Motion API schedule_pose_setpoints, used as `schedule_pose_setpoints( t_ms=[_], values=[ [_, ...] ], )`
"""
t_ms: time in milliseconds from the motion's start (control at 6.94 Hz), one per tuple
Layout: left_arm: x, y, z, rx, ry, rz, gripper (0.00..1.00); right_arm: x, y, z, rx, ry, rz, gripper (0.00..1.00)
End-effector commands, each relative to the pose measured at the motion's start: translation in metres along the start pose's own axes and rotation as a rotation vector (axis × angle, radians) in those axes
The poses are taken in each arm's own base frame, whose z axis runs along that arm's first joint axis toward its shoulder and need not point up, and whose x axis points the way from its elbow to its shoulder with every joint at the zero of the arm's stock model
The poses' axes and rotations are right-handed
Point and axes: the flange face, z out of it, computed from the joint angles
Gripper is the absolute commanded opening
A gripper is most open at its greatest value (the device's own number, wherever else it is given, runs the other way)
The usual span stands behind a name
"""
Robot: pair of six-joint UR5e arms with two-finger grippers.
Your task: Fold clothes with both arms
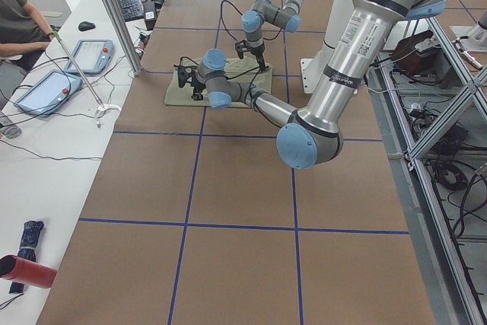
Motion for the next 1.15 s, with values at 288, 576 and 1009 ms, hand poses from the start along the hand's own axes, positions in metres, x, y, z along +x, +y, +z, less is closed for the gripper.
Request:
schedule_pose_setpoints(
  t_ms=[288, 576, 1009],
  values=[
    [0.001, 0.0, -0.001, 0.0, 0.003, 0.001, 0.6, 0.001, -0.004, 0.015, -0.036, 0.015, -0.008, 1.0],
    [0.002, 0.0, -0.001, 0.0, 0.003, 0.001, 0.6, 0.005, -0.003, 0.024, -0.052, 0.022, -0.003, 1.0],
    [0.007, 0.0, -0.007, 0.001, 0.01, 0.001, 0.6, 0.067, 0.006, 0.034, -0.112, 0.104, 0.001, 1.0]
  ],
)
